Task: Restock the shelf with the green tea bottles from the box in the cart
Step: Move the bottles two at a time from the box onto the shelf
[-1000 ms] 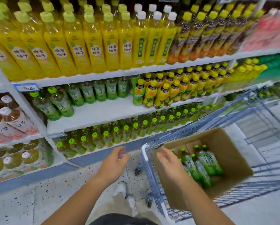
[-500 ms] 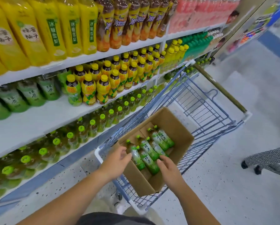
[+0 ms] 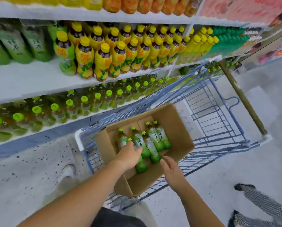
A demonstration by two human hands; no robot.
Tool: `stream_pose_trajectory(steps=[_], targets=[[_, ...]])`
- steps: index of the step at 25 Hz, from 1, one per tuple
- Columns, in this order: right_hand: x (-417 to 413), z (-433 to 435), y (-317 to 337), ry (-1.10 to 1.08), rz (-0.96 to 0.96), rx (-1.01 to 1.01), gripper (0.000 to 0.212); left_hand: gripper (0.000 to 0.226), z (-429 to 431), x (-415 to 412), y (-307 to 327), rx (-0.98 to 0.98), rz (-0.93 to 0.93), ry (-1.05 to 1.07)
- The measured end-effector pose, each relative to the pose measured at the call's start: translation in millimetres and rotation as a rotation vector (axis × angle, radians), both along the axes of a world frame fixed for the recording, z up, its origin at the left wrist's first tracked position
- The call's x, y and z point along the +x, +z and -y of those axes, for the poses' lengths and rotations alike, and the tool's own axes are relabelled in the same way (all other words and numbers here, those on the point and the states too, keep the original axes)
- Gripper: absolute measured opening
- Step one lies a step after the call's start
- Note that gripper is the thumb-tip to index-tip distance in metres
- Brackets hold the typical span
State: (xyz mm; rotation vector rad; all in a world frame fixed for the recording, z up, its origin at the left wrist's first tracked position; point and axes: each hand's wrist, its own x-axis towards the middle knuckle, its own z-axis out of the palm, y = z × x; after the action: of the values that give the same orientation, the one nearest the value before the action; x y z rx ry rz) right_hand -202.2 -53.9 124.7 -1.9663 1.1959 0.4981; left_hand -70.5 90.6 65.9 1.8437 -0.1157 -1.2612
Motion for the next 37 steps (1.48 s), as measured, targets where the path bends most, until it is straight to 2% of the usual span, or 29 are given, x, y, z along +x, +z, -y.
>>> stream_pose_trajectory(steps=[4,6,8,9,14,18,21,26,32,37], targets=[[10.8,51.6,-60.3,0.151,-0.082,0.074,0.052,0.066,34.2,-15.9,-37.2,0.135,-0.004,0.178],[19.8,72.8,-93.6,0.226,-0.120,0.125,0.056,0.048,49.4,-25.5,-57.3,0.169,-0.014,0.286],[26.7,93.1,-130.1,0.293,-0.140,0.176,0.058,0.018,64.3,-32.0,-83.7,0.233,-0.004,0.347],[30.5,100.3,-145.8,0.325,-0.148,0.186,0.058,0.014,68.1,-33.7,-98.7,0.282,-0.005,0.368],[46.3,123.0,-221.3,0.399,-0.150,0.174,0.056,0.030,84.5,-29.2,-168.4,0.462,-0.039,0.382],[56.0,124.4,-271.2,0.435,-0.144,0.115,0.055,0.047,89.8,-18.3,-216.0,0.543,0.036,0.408],[62.9,122.1,-292.5,0.457,-0.132,0.059,0.045,0.051,97.3,-16.6,-237.9,0.556,0.060,0.372],[76.8,120.4,-305.2,0.553,-0.175,-0.122,0.030,0.084,101.5,-17.4,-253.0,0.628,0.051,0.349],[101.9,113.8,-304.0,0.630,-0.312,-0.190,0.038,0.086,98.5,-22.1,-261.3,0.621,0.056,0.390],[106.6,101.0,-295.3,0.653,-0.339,-0.239,0.035,0.071,91.3,-20.1,-263.7,0.650,-0.013,0.398]])
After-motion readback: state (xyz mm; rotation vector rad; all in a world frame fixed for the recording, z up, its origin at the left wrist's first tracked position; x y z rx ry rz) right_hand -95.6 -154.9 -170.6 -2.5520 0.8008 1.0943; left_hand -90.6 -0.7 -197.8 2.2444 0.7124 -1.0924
